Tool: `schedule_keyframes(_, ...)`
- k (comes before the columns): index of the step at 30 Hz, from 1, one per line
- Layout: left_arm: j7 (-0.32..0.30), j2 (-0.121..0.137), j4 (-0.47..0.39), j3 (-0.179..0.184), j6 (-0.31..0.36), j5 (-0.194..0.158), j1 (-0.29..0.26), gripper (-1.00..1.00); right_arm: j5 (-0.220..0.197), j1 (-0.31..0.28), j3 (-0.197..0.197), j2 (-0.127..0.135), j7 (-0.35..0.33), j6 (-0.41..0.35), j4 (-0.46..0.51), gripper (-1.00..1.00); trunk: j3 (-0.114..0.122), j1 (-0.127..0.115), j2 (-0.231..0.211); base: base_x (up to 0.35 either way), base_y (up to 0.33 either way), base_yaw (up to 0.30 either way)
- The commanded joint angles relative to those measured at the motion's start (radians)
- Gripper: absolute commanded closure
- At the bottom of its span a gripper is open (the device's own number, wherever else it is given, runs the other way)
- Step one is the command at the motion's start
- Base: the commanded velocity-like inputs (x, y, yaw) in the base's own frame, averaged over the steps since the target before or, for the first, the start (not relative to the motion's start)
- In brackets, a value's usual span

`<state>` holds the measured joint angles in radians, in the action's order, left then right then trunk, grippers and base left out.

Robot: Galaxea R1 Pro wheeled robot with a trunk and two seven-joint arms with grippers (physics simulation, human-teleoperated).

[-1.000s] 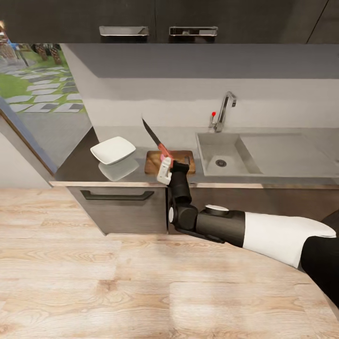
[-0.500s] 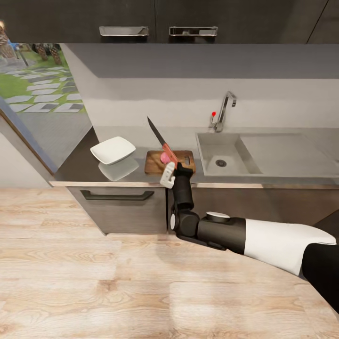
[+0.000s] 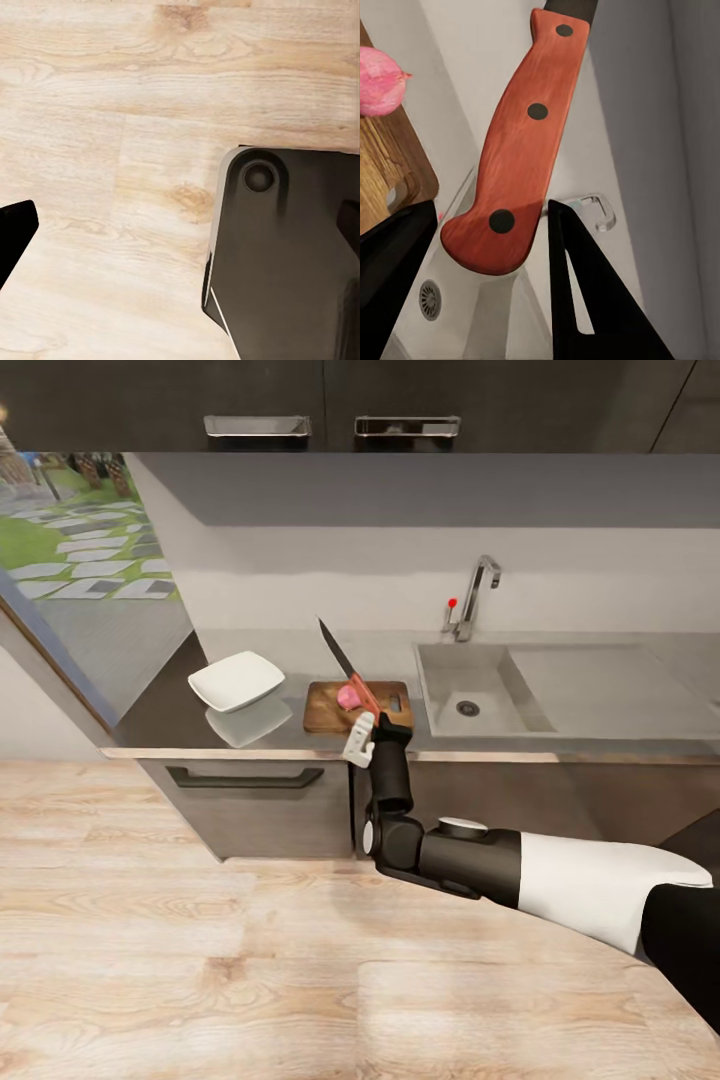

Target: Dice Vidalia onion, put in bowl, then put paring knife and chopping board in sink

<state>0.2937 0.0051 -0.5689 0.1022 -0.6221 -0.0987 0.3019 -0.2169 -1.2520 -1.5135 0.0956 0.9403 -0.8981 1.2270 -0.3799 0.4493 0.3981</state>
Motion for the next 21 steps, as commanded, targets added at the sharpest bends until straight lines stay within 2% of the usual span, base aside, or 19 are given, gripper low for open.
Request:
schedule_keyframes(1,0.004,0.001,-0.002,0.007,-0.002,-0.010,0.000,-1.00,-0.011,-0.002,-0.004,0.001,0.009,-0.004,0.001,1.00,-0.002,0.001,0.002,0.019,-0.023,0.000)
schedule_keyframes(21,0.004,0.001,-0.002,0.007,-0.002,-0.010,0.000,-1.00,-0.013,0.035,-0.004,-0.001,0.009,-0.005,-0.041,1.00,-0.002,0.001,0.002,0.002,-0.002,0.000)
